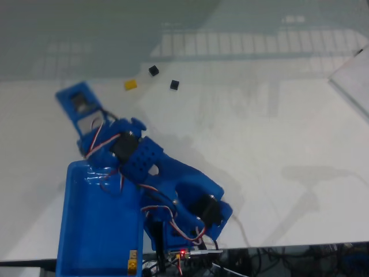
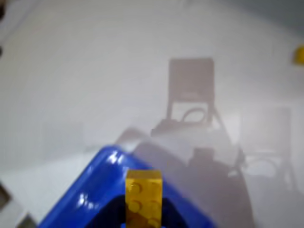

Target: Pick up all the lego then put into the bin

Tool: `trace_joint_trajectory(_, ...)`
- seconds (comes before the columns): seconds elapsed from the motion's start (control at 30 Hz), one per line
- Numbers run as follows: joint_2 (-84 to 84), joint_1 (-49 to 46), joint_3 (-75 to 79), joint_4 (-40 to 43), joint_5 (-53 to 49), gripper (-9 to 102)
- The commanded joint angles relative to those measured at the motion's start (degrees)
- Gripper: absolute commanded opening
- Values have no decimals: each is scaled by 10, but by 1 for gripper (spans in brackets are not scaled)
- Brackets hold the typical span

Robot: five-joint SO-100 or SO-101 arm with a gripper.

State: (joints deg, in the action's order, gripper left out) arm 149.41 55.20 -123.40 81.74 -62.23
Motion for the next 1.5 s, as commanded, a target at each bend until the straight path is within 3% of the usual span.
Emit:
trace_joint_trajectory(0.0, 21, 105, 4, 47, 16, 0)
trace_joint_trajectory(0.13, 29, 207, 2, 109, 33, 0)
trace_joint_trajectory(0.3, 26, 244, -18, 133, 21, 2)
trace_joint_trajectory(0.43, 25, 247, -34, 146, 4, 18)
trace_joint_trajectory(0.53, 25, 241, -35, 146, 3, 28)
trace_joint_trajectory(0.67, 24, 214, -35, 143, -3, 32)
trace_joint_trajectory(0.8, 15, 105, -26, 114, -40, 32)
trace_joint_trajectory(0.9, -4, -44, -31, 37, -100, 32)
trace_joint_trajectory(1.1, -134, -294, -39, -226, -213, 31)
trace_joint_trajectory(1.47, -441, -442, -21, -585, -308, 31)
